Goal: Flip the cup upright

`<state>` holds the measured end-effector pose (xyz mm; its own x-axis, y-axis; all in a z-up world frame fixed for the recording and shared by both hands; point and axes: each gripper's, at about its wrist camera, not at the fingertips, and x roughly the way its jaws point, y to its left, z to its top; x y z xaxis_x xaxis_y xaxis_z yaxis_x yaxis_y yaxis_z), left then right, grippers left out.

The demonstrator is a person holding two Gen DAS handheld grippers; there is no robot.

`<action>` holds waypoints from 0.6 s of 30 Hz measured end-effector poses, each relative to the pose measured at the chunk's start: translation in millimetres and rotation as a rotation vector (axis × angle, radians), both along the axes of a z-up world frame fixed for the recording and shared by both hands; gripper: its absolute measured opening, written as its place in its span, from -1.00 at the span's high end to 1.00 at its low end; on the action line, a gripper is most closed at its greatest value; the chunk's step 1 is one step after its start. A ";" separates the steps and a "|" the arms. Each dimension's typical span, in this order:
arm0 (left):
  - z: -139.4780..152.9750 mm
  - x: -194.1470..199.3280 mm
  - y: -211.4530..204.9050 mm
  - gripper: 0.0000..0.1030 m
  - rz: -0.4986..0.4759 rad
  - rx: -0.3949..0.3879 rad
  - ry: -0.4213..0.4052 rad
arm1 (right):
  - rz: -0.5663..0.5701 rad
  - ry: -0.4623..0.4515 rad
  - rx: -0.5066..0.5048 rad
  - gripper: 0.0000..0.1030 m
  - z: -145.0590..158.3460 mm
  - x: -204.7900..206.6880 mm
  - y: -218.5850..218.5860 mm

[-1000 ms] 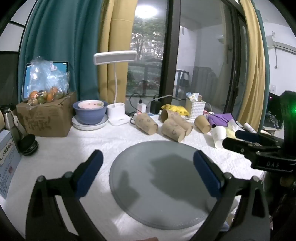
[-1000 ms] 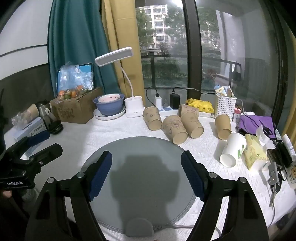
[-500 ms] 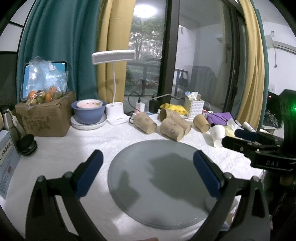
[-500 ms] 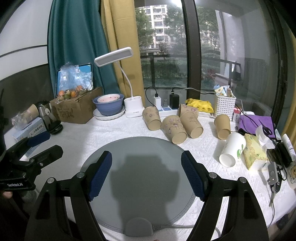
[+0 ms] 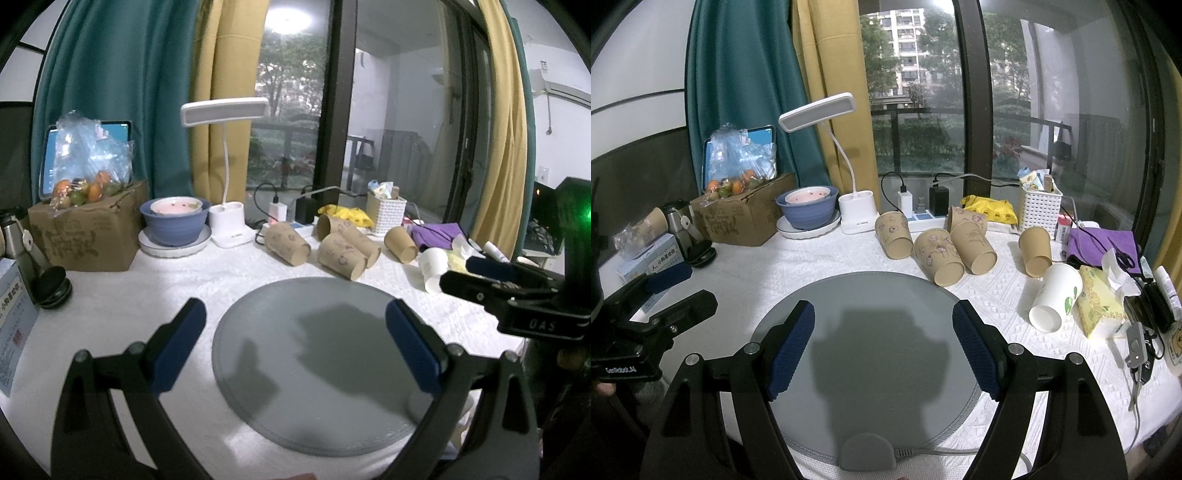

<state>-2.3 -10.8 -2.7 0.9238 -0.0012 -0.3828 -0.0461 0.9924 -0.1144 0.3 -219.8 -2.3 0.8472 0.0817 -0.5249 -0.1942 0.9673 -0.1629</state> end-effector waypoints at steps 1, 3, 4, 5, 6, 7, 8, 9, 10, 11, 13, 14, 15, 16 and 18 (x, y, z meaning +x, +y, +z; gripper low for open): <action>-0.1 -0.5 -1.1 -0.92 0.000 0.000 0.000 | 0.000 0.000 0.000 -0.55 -0.3 0.1 -0.1; -0.1 0.1 -0.3 -0.92 0.001 0.003 0.001 | 0.000 0.000 0.000 -0.55 -0.5 0.3 -0.2; -3.7 0.5 -4.5 -0.92 0.001 0.003 0.002 | 0.000 0.001 0.001 -0.55 -0.1 0.2 -0.1; -5.9 1.0 -6.4 -0.92 0.000 0.003 0.002 | 0.000 0.001 0.001 -0.55 0.1 0.4 -0.2; -6.8 1.2 -7.1 -0.92 -0.001 0.005 0.004 | 0.000 0.002 0.000 -0.55 0.2 0.3 -0.1; -7.1 1.0 -7.8 -0.92 -0.002 0.005 0.004 | 0.000 0.001 0.000 -0.55 0.0 0.3 -0.3; -6.8 2.0 -11.2 -0.92 -0.001 0.005 0.006 | 0.000 0.001 0.001 -0.55 0.1 0.3 -0.4; -7.2 1.9 -12.0 -0.92 -0.002 0.006 0.008 | 0.000 0.001 0.001 -0.55 0.2 0.3 -0.5; -7.4 2.9 -11.2 -0.92 -0.005 0.010 0.018 | -0.001 0.002 0.000 -0.55 0.1 0.5 -0.5; -7.5 3.0 -11.9 -0.92 -0.006 0.012 0.023 | -0.001 0.001 0.000 -0.55 -0.2 0.5 -0.7; -7.3 5.3 -11.9 -0.92 -0.007 0.024 0.040 | -0.002 0.001 0.000 -0.55 0.0 0.5 -0.7; -7.3 5.5 -11.8 -0.92 -0.006 0.020 0.030 | -0.003 0.002 0.000 -0.55 -0.6 1.5 -1.6; -7.5 5.4 -12.0 -0.92 -0.006 0.023 0.034 | -0.004 0.003 0.000 -0.55 -0.4 1.4 -1.9; -7.5 5.4 -12.2 -0.92 -0.006 0.023 0.034 | -0.005 0.004 0.000 -0.55 -0.3 1.5 -2.3; -7.7 7.5 -12.3 -0.92 -0.005 0.027 0.030 | -0.006 0.005 -0.001 -0.55 -0.5 1.7 -3.3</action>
